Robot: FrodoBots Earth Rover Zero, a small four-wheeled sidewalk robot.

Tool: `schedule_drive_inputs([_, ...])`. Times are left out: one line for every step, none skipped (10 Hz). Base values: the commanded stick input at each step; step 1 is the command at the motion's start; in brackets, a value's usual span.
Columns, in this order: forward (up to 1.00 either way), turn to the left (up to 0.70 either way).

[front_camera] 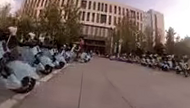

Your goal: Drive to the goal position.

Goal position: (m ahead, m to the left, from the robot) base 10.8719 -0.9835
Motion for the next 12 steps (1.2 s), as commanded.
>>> schedule_drive_inputs([0.7, -0.14])
schedule_drive_inputs([0.7, -0.09])
schedule_drive_inputs([0.7, -0.02])
schedule_drive_inputs([0.7, 0.0])
schedule_drive_inputs([0.7, 0.0])
schedule_drive_inputs([0.7, 0.0])
schedule_drive_inputs([0.7, 0.0])
schedule_drive_inputs([0.7, 0.0])
schedule_drive_inputs([0.7, -0.06])
schedule_drive_inputs([0.7, -0.14])
schedule_drive_inputs([0.7, -0.14])
schedule_drive_inputs([0.7, -0.14])
